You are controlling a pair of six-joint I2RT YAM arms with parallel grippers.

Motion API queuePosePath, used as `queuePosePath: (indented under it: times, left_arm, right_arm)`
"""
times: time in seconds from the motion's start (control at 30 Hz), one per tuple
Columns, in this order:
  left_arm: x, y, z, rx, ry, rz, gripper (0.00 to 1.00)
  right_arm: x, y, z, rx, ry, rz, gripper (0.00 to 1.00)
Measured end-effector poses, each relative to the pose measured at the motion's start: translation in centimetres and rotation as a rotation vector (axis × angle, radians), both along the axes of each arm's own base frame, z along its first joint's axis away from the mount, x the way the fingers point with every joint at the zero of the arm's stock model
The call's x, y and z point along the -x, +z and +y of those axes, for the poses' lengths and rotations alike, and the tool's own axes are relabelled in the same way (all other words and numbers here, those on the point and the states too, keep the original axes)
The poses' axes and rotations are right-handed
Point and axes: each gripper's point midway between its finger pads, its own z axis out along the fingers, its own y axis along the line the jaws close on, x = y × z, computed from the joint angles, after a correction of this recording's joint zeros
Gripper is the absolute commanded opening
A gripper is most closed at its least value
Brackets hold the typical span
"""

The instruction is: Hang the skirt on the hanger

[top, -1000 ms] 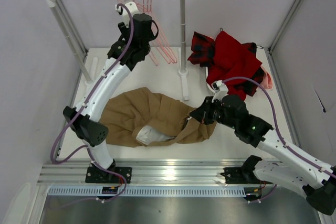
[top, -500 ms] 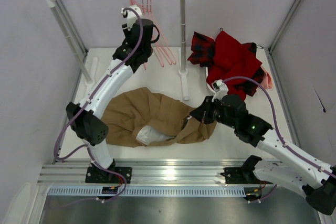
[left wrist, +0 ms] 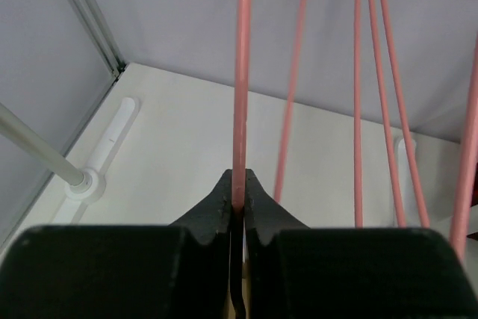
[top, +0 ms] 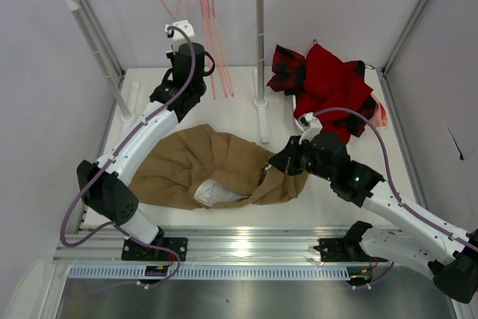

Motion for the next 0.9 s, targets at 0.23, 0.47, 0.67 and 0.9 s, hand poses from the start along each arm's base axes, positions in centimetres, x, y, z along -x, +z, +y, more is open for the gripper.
queuePosePath:
  times: [0.23,0.47,0.67,0.9]
  left_arm:
    - [0.4,2.0,0.4,0.005,-0.039,-0.046,0.00]
    - [0.9,4.5,1.1,0.003,-0.114,-0.029,0.00]
    - [4.9,7.2,1.9,-0.005,-0.195,-0.019,0.00]
    - [13.2,6.5,4.3,0.024,-0.265,0.030,0.00]
  right_arm:
    - [-0.3,0.6,0.3,-0.005,-0.001,-0.006,0.00]
    - [-0.7,1.9,0.7,-0.022,-0.001,-0.023,0.00]
    - [-1.3,1.5,1.2,-0.007,-0.001,-0.007,0.00]
    - [-1.5,0.7,1.9,0.015,0.028,0.008,0.00]
